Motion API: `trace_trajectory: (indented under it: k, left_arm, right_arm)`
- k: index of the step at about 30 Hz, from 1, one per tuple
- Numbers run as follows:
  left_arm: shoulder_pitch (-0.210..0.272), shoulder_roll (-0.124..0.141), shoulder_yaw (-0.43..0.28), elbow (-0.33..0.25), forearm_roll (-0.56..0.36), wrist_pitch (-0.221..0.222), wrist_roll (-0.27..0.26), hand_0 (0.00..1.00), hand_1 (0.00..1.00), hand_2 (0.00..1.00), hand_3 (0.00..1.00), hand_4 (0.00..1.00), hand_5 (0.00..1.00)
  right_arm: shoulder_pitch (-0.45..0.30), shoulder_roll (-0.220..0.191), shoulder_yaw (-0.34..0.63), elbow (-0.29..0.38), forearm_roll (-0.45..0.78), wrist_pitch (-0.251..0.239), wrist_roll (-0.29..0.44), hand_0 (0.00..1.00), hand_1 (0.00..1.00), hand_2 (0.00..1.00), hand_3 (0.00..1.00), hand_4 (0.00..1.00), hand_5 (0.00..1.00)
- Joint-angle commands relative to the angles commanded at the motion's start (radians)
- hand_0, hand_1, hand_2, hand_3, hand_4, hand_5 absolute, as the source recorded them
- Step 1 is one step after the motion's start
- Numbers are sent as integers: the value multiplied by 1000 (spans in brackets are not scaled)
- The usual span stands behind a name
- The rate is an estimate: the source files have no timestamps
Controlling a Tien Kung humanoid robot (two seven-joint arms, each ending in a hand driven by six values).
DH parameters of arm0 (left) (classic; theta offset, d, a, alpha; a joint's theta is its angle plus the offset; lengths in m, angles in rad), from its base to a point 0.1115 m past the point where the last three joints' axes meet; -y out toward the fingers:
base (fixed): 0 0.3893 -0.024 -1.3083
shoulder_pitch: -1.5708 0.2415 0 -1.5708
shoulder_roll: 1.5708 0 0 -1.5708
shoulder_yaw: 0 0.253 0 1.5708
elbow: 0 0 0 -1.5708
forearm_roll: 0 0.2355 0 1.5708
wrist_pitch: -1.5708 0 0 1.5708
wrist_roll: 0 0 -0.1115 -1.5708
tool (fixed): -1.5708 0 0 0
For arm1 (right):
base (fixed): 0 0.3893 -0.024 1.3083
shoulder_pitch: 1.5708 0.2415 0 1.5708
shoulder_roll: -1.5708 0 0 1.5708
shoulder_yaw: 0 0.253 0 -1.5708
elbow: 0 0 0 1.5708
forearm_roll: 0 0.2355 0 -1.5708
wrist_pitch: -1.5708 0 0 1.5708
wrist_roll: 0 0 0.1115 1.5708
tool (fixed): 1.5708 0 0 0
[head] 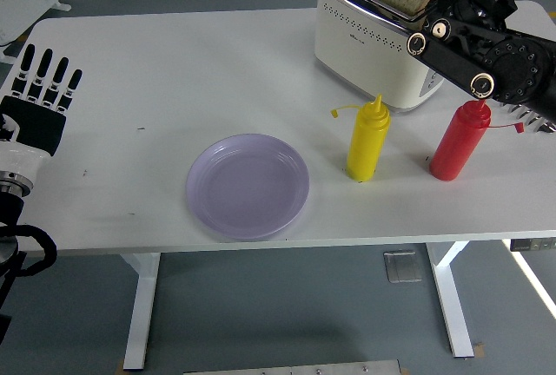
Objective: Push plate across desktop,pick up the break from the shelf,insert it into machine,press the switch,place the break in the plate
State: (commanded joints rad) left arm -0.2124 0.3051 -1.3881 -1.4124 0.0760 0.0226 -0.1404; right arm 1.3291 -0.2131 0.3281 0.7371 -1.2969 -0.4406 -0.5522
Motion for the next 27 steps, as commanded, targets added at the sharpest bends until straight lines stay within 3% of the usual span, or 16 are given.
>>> trace_trajectory:
  k: [10,11,16,17,22,23,27]
  left_arm:
    - [-7,-1,10,3,0,0,0,799,736,685,698,726,998]
    - [-8,-1,12,4,0,0,0,798,736,684,698,725,998]
    - [-11,-1,17,5,0,0,0,798,736,684,698,725,998]
    - [-11,-1,18,5,1,1,0,798,730,676,690,724,998]
    - [-15,-2,22,7,1,1,0,798,730,676,690,724,998]
    - [-16,-3,24,7,1,1,0,797,727,673,688,722,998]
    - [-18,-4,27,8,1,0,0,797,727,673,688,722,998]
  right_arm:
    - [27,39,-49,-28,20,22,16,553,540,514,403,154,2]
    - [29,42,-51,-31,24,27,21,566,550,548,477,223,2]
    - [32,53,-55,-46,43,56,43,566,550,548,477,223,2]
    - [32,54,-56,-49,45,60,45,630,636,633,580,470,29]
    - [31,62,-58,-71,51,100,50,630,636,633,580,470,29]
    - [30,63,-57,-76,50,108,49,687,725,757,721,537,84]
    - [27,63,-54,-90,50,127,48,687,725,757,721,537,84]
